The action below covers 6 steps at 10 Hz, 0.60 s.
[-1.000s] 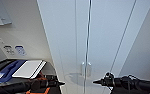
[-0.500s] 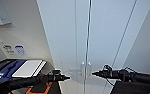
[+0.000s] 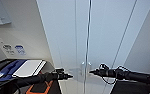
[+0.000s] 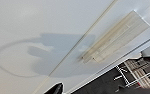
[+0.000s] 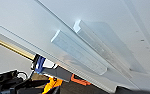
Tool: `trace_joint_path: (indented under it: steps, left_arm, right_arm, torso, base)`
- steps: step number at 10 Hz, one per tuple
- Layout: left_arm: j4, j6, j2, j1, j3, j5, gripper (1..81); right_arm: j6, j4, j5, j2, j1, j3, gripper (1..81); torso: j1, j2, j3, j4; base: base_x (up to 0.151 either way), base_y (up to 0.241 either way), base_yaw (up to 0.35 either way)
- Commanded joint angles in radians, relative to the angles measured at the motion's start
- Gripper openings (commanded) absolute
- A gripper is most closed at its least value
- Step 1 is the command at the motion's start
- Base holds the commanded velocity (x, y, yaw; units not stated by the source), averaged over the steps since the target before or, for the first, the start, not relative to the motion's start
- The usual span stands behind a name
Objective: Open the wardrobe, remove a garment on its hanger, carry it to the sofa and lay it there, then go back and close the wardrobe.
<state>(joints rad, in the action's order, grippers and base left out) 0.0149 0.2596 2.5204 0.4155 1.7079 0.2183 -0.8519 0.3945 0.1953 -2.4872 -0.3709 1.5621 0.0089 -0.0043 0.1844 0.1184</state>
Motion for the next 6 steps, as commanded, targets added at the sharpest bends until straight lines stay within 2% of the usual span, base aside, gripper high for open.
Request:
trace_joint_path:
  steps: [1,6]
  left_arm:
    - [0.0,-0.002,0.032,-0.165,0.022,0.018,81.1]
    - [-0.007,-0.002,0.046,-0.165,0.038,0.038,81.1]
  right_arm:
    - [-0.004,0.004,-0.028,-0.037,0.17,0.053,81.1]
    - [0.004,0.032,-0.01,-0.13,0.212,0.2,81.1]
  torso:
    - [0.0,0.0,0.0,0.0]
    - [0.0,0.0,0.0,0.0]
  base:
    - [0.0,0.0,0.0]
    - [0.0,0.0,0.0]
